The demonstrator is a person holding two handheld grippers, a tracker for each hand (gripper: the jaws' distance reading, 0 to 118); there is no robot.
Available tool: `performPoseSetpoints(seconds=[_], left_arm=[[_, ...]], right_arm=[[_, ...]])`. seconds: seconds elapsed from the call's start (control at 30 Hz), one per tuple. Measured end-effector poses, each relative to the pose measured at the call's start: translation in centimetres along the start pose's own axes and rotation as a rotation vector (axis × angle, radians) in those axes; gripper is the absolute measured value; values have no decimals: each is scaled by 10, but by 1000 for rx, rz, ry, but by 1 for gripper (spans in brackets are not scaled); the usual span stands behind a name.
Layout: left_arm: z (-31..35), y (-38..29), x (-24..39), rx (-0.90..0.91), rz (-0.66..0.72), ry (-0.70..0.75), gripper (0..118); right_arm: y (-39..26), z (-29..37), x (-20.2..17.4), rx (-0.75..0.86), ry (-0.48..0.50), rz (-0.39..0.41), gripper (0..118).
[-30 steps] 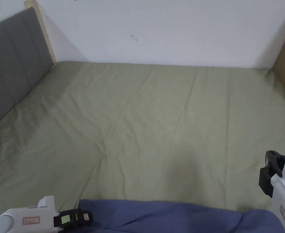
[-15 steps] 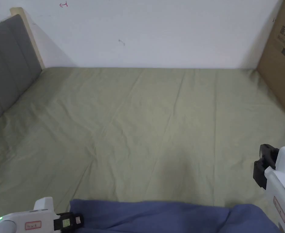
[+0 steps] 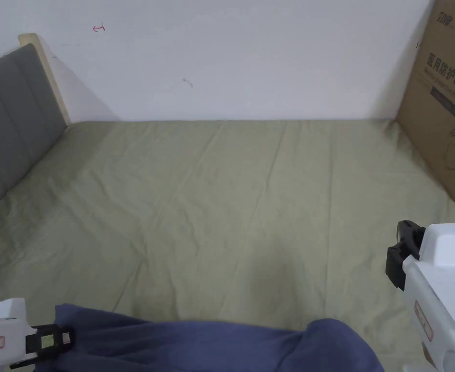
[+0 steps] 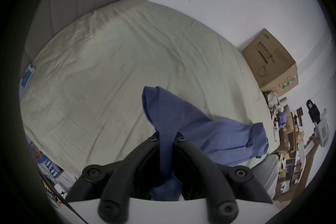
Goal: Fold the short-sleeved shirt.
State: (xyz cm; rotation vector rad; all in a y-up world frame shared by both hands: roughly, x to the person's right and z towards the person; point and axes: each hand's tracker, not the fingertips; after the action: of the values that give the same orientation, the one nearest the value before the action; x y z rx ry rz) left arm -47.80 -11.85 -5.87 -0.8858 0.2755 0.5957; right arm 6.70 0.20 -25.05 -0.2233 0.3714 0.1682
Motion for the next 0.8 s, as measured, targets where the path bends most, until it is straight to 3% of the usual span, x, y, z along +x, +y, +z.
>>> performPoseSetpoints(seconds=[0.27, 0.57, 0.8], left_arm=[[-9, -11, 117, -53, -91, -90, 9], [-89, -40, 226, -185, -166, -163, 9], [-173, -83, 258, -313, -223, -39, 9]], right_arm=[[0, 12, 9, 21, 20, -22, 0], [-4, 23, 26, 29, 14, -29, 0], [-8, 27, 39, 18, -7, -29, 0]])
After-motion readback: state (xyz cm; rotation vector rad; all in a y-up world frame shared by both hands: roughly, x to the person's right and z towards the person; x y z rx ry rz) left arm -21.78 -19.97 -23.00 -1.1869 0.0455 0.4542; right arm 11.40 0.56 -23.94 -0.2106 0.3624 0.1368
